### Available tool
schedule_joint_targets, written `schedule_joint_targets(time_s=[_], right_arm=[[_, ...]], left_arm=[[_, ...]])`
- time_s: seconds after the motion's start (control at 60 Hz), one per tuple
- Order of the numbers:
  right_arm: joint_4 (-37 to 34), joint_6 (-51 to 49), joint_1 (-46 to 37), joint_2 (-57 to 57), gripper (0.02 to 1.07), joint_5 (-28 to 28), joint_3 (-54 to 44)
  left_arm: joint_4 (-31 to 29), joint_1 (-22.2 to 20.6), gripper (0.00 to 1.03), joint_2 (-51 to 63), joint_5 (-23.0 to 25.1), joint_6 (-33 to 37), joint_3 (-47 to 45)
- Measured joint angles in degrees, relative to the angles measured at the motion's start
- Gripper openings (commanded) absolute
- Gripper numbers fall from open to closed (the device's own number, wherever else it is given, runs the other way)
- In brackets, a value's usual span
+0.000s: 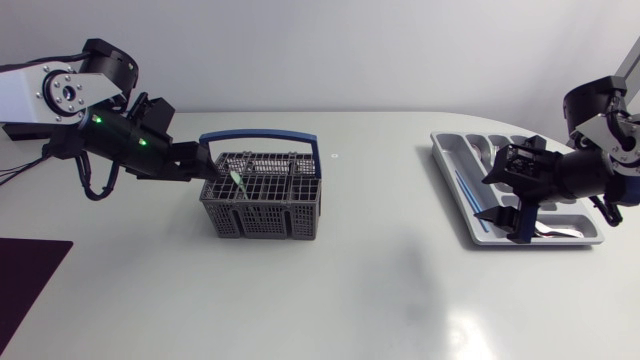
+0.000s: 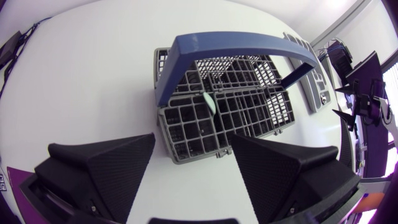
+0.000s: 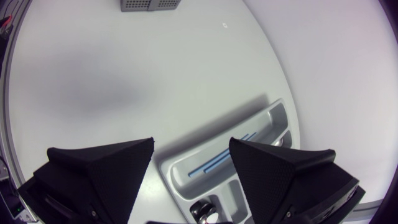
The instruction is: Unload the cutlery basket into the drawer organizer.
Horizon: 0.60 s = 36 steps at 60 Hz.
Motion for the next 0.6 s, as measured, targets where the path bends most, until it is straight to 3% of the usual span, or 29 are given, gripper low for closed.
schedule_joint_targets(time_s=[0.2, 0.383, 0.6], right_arm=[[0.0, 7.2, 6.8, -3.1, 0.91, 0.0, -1.4], [0.2, 11.5, 10.4, -3.4, 0.90, 0.0, -2.7], [0.5, 15.6, 14.4, -6.1, 0.91, 0.0, -3.5]], left_arm=[[0.0, -0.5, 0.85, 0.0, 0.4, -0.4, 0.0], [0.9, -3.3, 0.69, 1.0, 0.7, -3.5, 0.9], [1.5, -3.7, 0.64, 4.8, 0.6, -7.6, 4.4]])
